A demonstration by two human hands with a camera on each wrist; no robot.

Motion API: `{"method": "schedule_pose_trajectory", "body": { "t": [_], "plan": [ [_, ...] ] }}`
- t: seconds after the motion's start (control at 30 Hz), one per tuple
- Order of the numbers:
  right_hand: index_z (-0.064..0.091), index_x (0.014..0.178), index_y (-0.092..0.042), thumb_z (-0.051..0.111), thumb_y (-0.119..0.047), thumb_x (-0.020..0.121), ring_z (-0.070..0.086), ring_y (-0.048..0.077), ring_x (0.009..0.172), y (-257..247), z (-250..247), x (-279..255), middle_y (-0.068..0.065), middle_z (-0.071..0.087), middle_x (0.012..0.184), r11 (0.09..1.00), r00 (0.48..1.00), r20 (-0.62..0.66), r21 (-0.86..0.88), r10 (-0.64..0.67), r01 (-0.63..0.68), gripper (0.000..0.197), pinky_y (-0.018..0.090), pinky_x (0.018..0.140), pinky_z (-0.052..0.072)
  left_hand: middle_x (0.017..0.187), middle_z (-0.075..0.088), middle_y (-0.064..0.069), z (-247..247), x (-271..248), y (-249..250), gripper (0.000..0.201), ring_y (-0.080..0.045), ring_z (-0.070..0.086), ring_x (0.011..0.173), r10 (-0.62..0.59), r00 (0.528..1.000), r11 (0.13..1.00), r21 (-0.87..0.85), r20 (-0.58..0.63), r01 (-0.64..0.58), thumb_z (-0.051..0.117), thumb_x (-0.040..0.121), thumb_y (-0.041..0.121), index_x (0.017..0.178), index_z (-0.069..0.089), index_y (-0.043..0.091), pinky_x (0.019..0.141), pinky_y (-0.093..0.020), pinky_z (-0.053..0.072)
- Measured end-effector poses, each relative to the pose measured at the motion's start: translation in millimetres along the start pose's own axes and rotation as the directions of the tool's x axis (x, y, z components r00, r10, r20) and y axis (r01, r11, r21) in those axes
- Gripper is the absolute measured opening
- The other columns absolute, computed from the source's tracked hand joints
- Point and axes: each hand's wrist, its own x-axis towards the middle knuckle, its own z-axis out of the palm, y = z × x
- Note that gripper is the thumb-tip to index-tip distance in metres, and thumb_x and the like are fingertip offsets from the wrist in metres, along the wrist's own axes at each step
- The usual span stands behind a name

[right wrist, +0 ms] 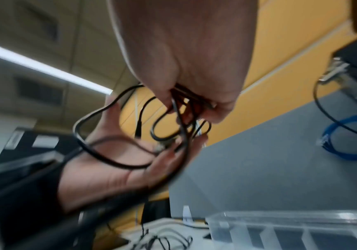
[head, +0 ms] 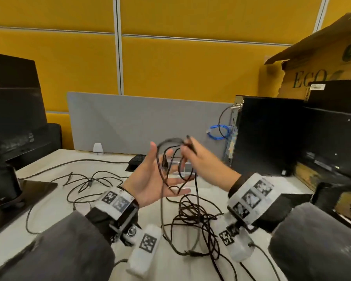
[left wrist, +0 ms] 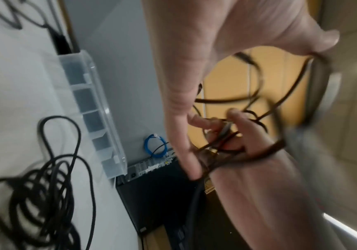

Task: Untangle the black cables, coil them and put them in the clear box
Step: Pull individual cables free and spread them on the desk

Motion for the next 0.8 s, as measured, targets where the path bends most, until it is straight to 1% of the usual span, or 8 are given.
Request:
{"method": "schedule_pose_trajectory", "body": {
  "t": [0.07,0.17,0.37,0.47,0.57,0.63,0.73,0.8],
  "plan": [
    [0.047,0.111,-0.015,0.038,-0.022,0.099,0.041,0.018,0.096,11.0,16.7,-3.8,0.001,0.043,0.097,0.935,0.999,0.039,-0.352,-0.025,0.037,0.016,0.031,0.083,0.039,0.101,0.065,-0.003,8.9,-2.8,3.4,0.076,-0.029,0.064,0.091,0.011,1.000,0.985,0.170,-0.015,-0.009,0.085,0.051,0.048,0.117,0.058,0.022,0.080,-0.053,0.051],
    [0.044,0.125,-0.016,0.048,-0.027,0.092,0.031,0.022,0.109,19.0,29.0,-8.9,0.004,0.032,0.114,0.827,0.991,0.134,-0.556,-0.010,0.084,0.034,0.037,0.094,0.037,0.085,0.061,0.001,13.8,-5.3,3.1,0.042,-0.011,0.059,0.058,-0.022,0.980,0.886,0.450,-0.198,0.111,0.071,0.071,0.016,0.108,0.054,0.025,0.050,-0.023,0.045],
    [0.056,0.120,-0.038,0.067,-0.028,0.084,0.041,-0.003,0.121,23.8,-4.7,-17.3,-0.014,0.035,0.133,0.999,0.939,0.342,0.049,-0.030,0.014,0.039,0.009,0.088,0.042,0.057,0.043,0.005,-18.8,-25.6,37.7,0.023,-0.001,0.025,0.034,-0.015,0.910,0.847,0.479,-0.415,0.233,0.043,0.091,-0.002,0.084,0.052,0.018,0.032,-0.010,0.012],
    [0.057,0.119,-0.038,0.060,-0.029,0.088,0.049,0.000,0.118,39.4,-14.0,-21.0,-0.018,0.048,0.129,0.995,0.961,0.275,0.081,0.035,-0.059,0.032,0.017,0.085,0.048,0.063,0.046,0.001,-48.4,-33.1,64.4,0.021,-0.005,0.030,0.037,0.193,0.785,0.777,0.580,-0.588,0.244,0.039,0.093,0.005,0.082,0.052,0.017,0.036,-0.012,0.014],
    [0.050,0.123,-0.038,0.052,-0.038,0.092,0.055,0.009,0.111,58.1,-18.8,-27.0,-0.010,0.050,0.129,0.961,0.887,0.377,-0.168,0.267,-0.218,0.031,0.030,0.085,0.055,0.067,0.041,-0.003,-84.4,-36.7,85.9,0.011,-0.021,0.039,0.055,0.498,0.587,0.525,0.761,-0.638,0.381,0.046,0.094,0.014,0.084,0.048,0.012,0.043,-0.021,0.027],
    [0.038,0.133,-0.040,0.051,-0.054,0.086,0.053,0.015,0.113,69.8,-19.2,-35.2,-0.003,0.042,0.138,0.869,0.760,0.464,-0.416,0.455,-0.266,0.051,0.031,0.081,0.057,0.080,0.048,-0.009,-101.9,-41.3,88.8,0.009,-0.027,0.047,0.082,0.612,0.535,0.303,0.798,-0.582,0.521,0.053,0.091,0.017,0.092,0.049,0.009,0.063,-0.032,0.039],
    [0.015,0.144,-0.040,0.053,-0.068,0.077,0.043,0.021,0.126,81.7,-11.5,-49.7,0.001,0.028,0.149,0.745,0.620,0.475,-0.602,0.624,-0.288,0.082,0.033,0.086,0.053,0.143,0.030,-0.021,-132.4,-52.5,72.0,0.087,-0.034,0.032,0.132,0.512,0.554,-0.133,0.576,-0.656,0.806,0.072,0.077,0.036,0.142,0.022,0.008,0.108,-0.040,0.029],
    [0.006,0.148,-0.036,0.052,-0.068,0.078,0.037,0.021,0.133,84.8,-5.6,-55.1,0.003,0.025,0.152,0.709,0.598,0.463,-0.651,0.654,-0.270,0.090,0.034,0.095,0.043,0.156,0.001,-0.019,-142.3,-58.8,63.5,0.116,-0.035,0.013,0.142,0.344,0.549,-0.409,0.405,-0.762,0.818,0.072,0.072,0.050,0.148,-0.008,0.014,0.115,-0.042,0.020]
  ]
}}
